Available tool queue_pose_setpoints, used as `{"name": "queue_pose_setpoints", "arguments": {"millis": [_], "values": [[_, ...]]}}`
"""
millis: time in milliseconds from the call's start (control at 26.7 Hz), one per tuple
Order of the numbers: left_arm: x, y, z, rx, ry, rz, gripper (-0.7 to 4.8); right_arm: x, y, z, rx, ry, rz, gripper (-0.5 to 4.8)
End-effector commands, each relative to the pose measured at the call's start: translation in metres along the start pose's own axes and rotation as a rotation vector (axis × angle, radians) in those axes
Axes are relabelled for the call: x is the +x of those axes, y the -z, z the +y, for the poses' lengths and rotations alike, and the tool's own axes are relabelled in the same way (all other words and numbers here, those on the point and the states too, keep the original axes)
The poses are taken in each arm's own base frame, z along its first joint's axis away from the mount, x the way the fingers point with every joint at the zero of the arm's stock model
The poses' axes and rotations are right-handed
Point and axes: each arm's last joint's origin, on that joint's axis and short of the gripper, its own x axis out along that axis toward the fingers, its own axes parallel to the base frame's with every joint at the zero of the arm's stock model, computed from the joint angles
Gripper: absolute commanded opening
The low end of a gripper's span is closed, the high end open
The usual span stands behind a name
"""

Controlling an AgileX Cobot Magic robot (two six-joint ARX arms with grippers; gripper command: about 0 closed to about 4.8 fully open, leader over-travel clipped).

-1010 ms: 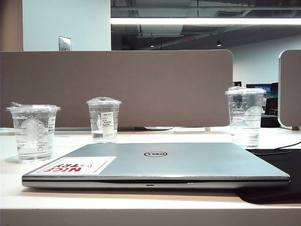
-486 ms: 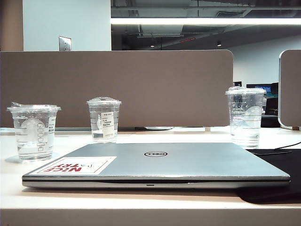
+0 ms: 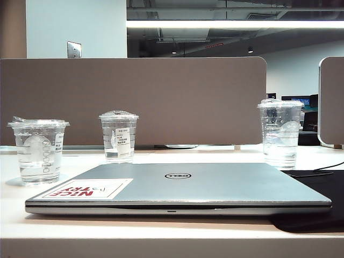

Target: Pick up the coffee cup on the middle and place it on the left side of the laptop.

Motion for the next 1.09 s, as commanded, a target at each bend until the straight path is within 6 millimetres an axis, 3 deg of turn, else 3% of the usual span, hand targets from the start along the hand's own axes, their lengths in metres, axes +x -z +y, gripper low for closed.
{"name": "queue_pose_setpoints", "arguments": {"millis": [37, 1085], "values": [[-0.0002, -0.002, 0.0, -0.005, 0.0, -0.012, -0.05, 0.0001, -0.0002, 0.0, 0.0, -0.001, -0.012, -0.05], [-0.0002, -0.0024, 0.0, -0.018, 0.0, -0.016, -0.05, 0.0001, -0.0002, 0.0, 0.0, -0.001, -0.012, -0.05]]}}
